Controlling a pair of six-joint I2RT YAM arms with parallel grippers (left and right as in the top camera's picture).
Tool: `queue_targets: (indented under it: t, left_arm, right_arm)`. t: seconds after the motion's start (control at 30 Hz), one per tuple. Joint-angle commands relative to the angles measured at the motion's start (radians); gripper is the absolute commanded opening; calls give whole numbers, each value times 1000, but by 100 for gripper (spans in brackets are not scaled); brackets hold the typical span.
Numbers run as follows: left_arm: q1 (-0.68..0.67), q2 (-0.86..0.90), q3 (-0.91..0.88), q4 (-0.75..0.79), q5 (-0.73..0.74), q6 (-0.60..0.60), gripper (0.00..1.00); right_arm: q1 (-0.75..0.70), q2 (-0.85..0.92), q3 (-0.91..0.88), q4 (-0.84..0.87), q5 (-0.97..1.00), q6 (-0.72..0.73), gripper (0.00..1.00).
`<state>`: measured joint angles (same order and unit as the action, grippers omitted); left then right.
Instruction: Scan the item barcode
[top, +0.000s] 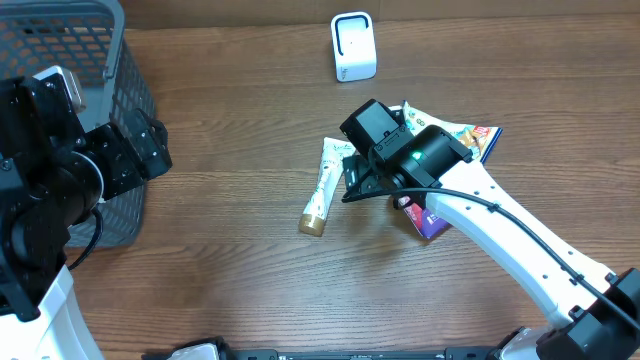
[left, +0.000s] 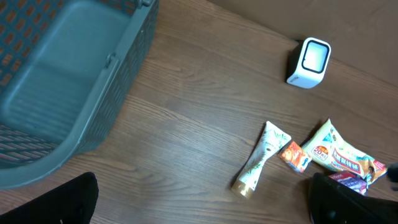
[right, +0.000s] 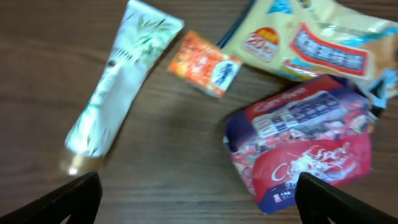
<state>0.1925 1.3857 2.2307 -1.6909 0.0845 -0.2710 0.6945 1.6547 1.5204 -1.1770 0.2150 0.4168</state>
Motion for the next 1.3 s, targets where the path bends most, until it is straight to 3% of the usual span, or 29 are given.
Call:
queue_targets:
  t: [0.0,0.27,0.4,0.57,0.93,1.0,1.1,1.27]
  left_arm:
    - [5,0,1,2,-9,-14,100]
    - [5,0,1,2,-9,-14,100]
    - [5,0,1,2,-9,-14,100]
    - [5,0,1,2,-9,-14,100]
    - [5,0,1,2,-9,-14,100]
    - [5,0,1,2,-9,-14,100]
    - [5,0,1,2,-9,-14,100]
    - [5,0,1,2,-9,-14,100]
  right_arm:
    - [0,-3,24,3,-109,-159,100]
    - [23,-2,-37,24,-67,-204,100]
    - [23,22,-134,65,100,-93,100]
    - [23,129,-212,174,288,-19,100]
    - [22,337,-212,212,439,-19,98]
    - [22,359,-212,215,439,-19,90]
    - [22,369,-212,223,439,-19,68]
    - [22,365,-172,189,439,13,10]
